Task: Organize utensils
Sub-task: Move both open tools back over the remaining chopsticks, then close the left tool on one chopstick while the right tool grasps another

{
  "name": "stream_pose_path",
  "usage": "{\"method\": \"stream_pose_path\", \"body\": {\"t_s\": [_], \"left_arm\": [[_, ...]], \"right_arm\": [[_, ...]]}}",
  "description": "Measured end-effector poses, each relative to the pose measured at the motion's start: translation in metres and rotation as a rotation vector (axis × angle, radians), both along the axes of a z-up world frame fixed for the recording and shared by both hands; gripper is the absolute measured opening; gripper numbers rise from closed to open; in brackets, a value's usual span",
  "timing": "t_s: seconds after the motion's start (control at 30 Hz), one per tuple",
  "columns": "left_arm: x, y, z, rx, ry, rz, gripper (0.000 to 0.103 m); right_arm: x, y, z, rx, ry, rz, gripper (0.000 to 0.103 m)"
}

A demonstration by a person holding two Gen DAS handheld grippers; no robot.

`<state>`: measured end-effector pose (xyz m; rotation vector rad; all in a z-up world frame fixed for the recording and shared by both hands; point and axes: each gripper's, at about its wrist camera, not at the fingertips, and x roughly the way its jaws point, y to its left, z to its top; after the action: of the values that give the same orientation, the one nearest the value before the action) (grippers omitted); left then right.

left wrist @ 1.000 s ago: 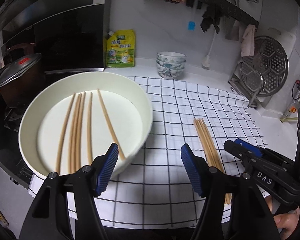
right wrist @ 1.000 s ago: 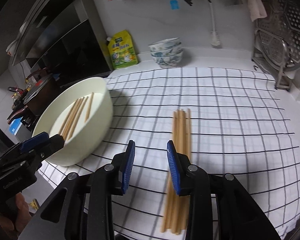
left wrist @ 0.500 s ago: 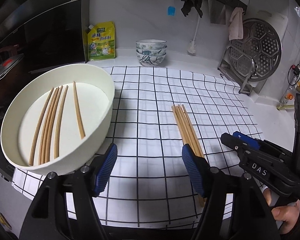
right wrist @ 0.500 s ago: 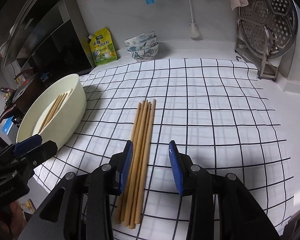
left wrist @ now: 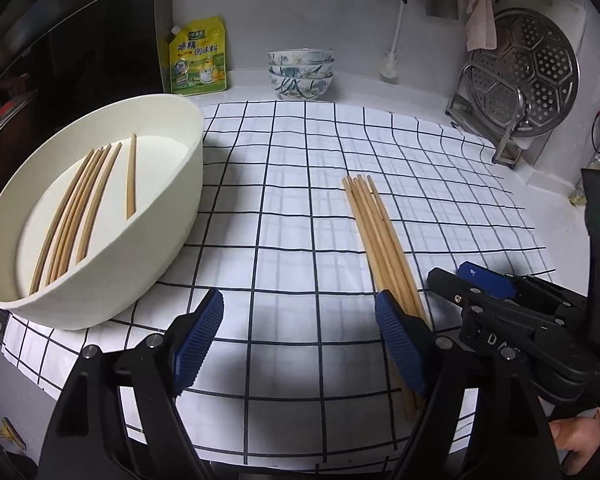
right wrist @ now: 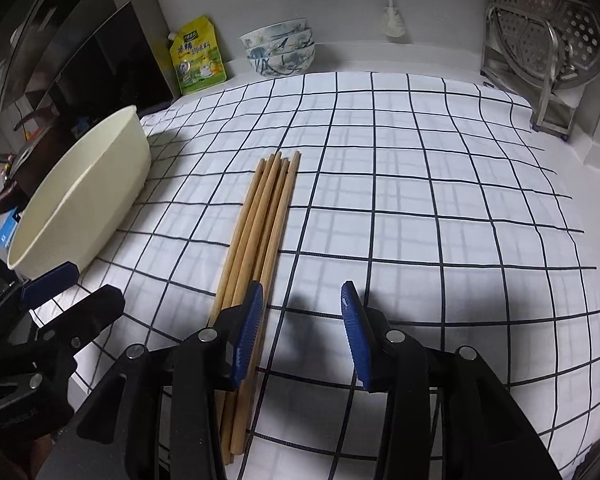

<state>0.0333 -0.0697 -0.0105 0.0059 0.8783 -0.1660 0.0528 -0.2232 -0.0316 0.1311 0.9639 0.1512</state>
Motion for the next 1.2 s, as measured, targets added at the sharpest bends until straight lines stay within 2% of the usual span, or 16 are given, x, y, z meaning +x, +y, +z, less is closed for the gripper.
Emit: {"method": "stream_pose_path", "body": {"t_s": [0.2,0.57,0.67,0.97,1.2], "left_arm": [[0.002,0.008,-0.006,-0.012,-0.011,0.058,0.077],[0.003,0.01,-0.01,-0.027,0.009,0.06,0.077],[0.002,0.006,-0.011,-0.026,0.014,0.049,0.08],[0.008,-0.013,-0.018,-0.015,0.032,0.01,0.08],[0.023,-0.021,-0.032,-0.046,0.083,0.011,0.08]], "right_arm": [[0.0,0.007,-0.006,-0.033,0.007,0.021,0.04],[-0.002,0.018,-0.009,-0.106,0.017,0.055,0.04],[-0.002,0.014,-0.009,-0.108,0.017,0.047,0.04],[-0.005,-0.01,-0.01,-0.085,0.019,-0.009,0.041],[-0.006,-0.029,-0.011,-0.104,0.019,-0.052,0.041]]}}
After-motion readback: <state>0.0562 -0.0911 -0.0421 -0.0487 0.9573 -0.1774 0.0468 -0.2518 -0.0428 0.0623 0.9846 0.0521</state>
